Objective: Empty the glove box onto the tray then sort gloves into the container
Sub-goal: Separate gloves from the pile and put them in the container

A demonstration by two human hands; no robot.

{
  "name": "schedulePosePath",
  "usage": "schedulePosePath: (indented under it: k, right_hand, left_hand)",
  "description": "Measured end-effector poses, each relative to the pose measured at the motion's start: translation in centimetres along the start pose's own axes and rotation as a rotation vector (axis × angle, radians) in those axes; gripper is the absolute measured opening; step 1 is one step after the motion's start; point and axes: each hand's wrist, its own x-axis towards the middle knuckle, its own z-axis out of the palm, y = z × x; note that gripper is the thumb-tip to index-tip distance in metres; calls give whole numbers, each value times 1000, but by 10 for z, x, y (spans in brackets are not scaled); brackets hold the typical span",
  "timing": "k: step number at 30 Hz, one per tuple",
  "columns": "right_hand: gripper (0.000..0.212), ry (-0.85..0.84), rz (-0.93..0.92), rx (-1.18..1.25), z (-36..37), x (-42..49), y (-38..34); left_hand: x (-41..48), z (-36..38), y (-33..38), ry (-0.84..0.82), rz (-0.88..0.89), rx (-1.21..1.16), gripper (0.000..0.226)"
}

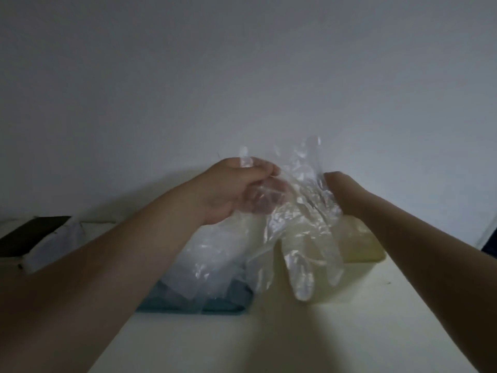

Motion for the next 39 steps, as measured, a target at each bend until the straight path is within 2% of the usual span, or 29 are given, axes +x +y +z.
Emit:
schedulePosePath:
  k: [2, 4, 5, 7, 8, 10, 12, 13, 16, 19, 21, 23, 26, 28, 30, 32, 33, 36, 39]
  right_hand:
    - [29, 66, 40, 110, -18, 4, 10]
    - [53, 182, 97, 150, -39, 2, 23]
    - [54, 267, 109, 129, -50, -5, 27]
    - [43, 374, 69, 118, -67, -23, 23]
    - [37, 339, 37, 139, -72, -34, 16]
    - [34, 67, 12, 164, -70, -60, -7]
    - [46, -244, 25, 58, -55, -79, -27]
    - [52, -331, 16, -30, -44, -82, -32]
    - [58, -474, -19, -213, -7, -71, -40]
    - [62, -592, 3, -317, 22, -54, -42]
    - [56, -685, 1, -446, 39, -48, -44]
    - [51, -766, -24, -555, 49, -46, -49]
    - [46, -694, -9, -605, 41, -42, -56]
    - [37, -568, -18, -596, 29, -38, -60]
    - [28, -430, -33, -529, 18, -40, -71]
    - [17, -277, -71, -417, 13, -50, -91]
    - [20, -223, -96, -334, 15, -56, -101]
    - [47, -183, -158, -23, 34, -70, -125]
    - [46, -197, -207, 158, 64, -76, -136]
  left_hand:
    - [30, 15, -8, 59, -27, 20, 9]
    - [56, 29, -18, 111, -58, 68, 7]
    - [66, 36, -22, 148, -70, 107, 6]
    - [81, 49, -29, 208, -81, 151, 8]
    - [88, 57, -32, 222, -85, 159, 11]
    - [97, 67, -36, 240, -83, 199, 15]
    - [104, 70, -42, 268, -59, 236, 14]
    - [105, 68, -44, 290, -47, 268, 20]
    - [94, 49, -42, 403, 49, 405, 39]
    - [69, 19, -38, 480, 178, 450, 32]
    - [44, -3, -39, 457, 195, 544, 24]
    - [22, -27, -46, 370, 125, 770, 20]
    - [-2, -56, -62, 219, -58, 1195, 42]
    - [-11, -68, -76, 178, -138, 1285, 55]
    - [-21, -75, -90, 178, -148, 1280, 53]
    - [-25, -80, -103, 221, -77, 1257, 36]
    - [-26, -83, -108, 246, -33, 1232, 31]
    - [-31, -90, -107, 288, 58, 1078, 18]
    - [-41, -102, -98, 304, 124, 959, 19]
